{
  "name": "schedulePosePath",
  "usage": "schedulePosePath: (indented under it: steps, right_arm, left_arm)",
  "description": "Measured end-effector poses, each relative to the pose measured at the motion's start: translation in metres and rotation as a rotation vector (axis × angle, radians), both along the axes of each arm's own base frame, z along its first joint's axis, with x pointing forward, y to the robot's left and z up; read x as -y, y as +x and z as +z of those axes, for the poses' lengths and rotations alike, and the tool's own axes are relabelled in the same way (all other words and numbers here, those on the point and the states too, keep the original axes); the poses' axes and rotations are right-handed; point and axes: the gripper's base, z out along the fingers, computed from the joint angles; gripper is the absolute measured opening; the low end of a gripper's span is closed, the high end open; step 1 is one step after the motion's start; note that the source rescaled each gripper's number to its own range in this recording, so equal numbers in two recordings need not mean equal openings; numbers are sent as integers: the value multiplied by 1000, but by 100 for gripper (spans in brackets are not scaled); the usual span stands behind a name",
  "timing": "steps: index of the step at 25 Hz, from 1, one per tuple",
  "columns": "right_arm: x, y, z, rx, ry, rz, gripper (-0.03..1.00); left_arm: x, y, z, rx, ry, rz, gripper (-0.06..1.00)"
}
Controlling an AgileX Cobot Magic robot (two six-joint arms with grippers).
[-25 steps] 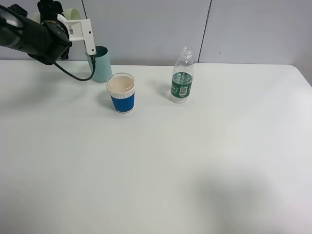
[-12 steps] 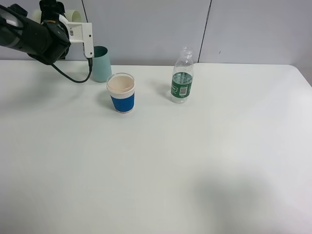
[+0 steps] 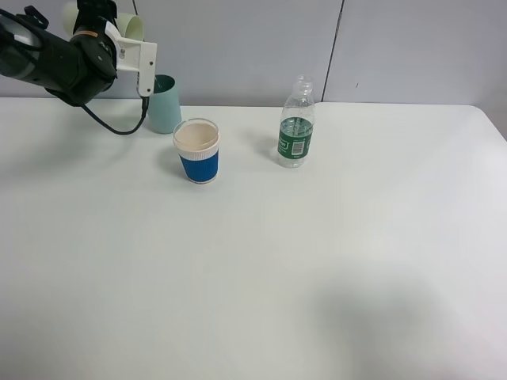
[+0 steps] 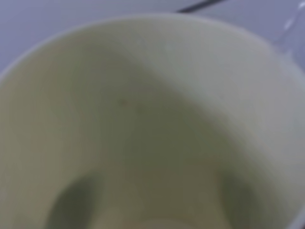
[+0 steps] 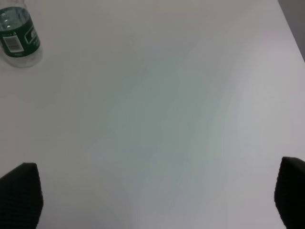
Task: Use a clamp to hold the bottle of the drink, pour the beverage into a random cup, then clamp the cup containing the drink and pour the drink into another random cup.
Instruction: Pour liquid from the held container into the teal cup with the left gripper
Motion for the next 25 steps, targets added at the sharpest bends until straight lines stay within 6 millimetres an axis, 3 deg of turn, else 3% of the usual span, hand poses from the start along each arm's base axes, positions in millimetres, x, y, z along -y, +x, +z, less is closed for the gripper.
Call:
schedulePosePath:
  steps: [6,12,19,25]
  right_arm:
    - [0,0,0,0,0,0,94]
    - [0,0,0,0,0,0,94]
    - [0,0,0,0,0,0,94]
    - [0,0,0,0,0,0,94]
  left_arm:
    - [5,2,4,17,93,-59,4]
    - [4,2,4,19,64,-50,4]
    - [4,0,-1,6,-234,-30,4]
    - [6,-12,19,7,-570,-43,4]
